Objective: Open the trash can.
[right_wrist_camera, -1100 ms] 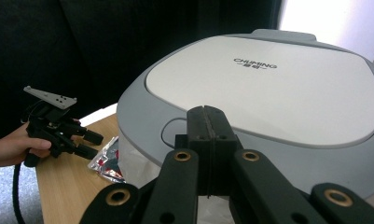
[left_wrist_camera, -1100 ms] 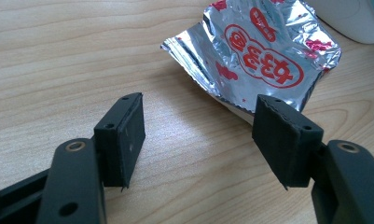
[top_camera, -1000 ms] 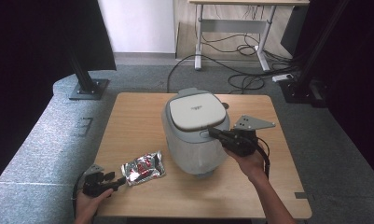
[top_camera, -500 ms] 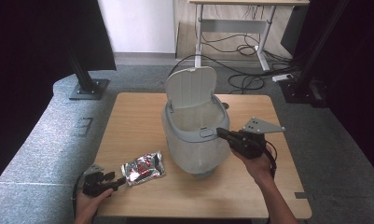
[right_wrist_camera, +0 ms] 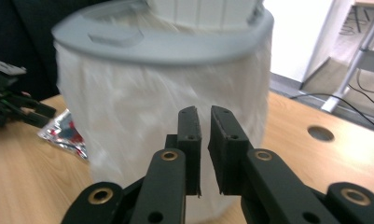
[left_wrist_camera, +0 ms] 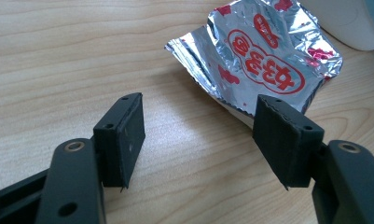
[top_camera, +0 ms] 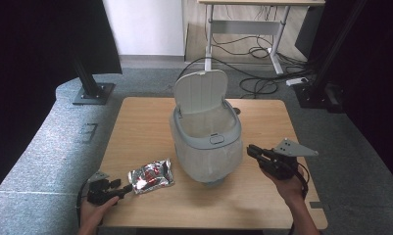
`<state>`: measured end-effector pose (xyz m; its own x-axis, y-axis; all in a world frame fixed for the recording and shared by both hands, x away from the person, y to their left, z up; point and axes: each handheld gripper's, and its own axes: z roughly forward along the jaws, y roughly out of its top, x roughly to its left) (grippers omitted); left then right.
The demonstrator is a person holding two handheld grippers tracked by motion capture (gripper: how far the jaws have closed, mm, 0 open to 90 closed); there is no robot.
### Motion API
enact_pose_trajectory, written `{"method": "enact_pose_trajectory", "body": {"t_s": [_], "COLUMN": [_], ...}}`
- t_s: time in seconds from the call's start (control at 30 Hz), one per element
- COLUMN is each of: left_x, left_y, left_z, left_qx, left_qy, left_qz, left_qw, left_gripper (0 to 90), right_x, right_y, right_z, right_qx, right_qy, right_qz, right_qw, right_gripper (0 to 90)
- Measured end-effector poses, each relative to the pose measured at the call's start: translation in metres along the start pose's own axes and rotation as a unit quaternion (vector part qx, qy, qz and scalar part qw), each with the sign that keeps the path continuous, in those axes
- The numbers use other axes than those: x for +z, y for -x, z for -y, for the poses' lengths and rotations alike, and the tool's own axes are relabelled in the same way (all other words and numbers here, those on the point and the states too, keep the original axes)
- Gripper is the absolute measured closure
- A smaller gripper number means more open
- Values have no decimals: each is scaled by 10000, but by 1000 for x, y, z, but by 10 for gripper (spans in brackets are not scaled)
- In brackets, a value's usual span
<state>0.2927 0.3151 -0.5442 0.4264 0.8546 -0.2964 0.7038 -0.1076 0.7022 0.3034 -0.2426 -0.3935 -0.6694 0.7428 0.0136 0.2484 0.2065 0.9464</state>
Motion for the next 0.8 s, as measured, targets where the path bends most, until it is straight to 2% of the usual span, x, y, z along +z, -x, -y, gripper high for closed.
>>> {"method": "enact_pose_trajectory", "body": {"t_s": [0.27,0.43,0.53,0.7,0.73,0.77,0.8], "left_x": [3,4,2,1,1,1,1], "left_y": [-3,-3,-3,0,0,0,0], "left_z": [-4,-4,-3,-1,-1,-1,-1], "left_qx": [16,34,43,15,15,18,18], "left_qy": [2,5,-7,-16,-16,-23,-23], "left_qz": [50,46,22,-24,-24,-43,-43], "left_qw": [10000,10000,10000,10000,10000,10000,10000], "left_gripper": [342,341,342,341,341,339,339], "right_x": [-1,7,11,13,13,15,15], "right_y": [12,18,21,28,28,30,30], "right_z": [38,68,82,107,107,116,116], "right_qx": [190,278,331,586,586,616,616], "right_qy": [-245,-490,-668,-691,-691,-818,-818], "right_qz": [264,447,499,484,484,474,474], "right_qw": [9992,9974,9960,9947,9947,9936,9936], "right_gripper": [723,649,630,621,621,611,611]}}
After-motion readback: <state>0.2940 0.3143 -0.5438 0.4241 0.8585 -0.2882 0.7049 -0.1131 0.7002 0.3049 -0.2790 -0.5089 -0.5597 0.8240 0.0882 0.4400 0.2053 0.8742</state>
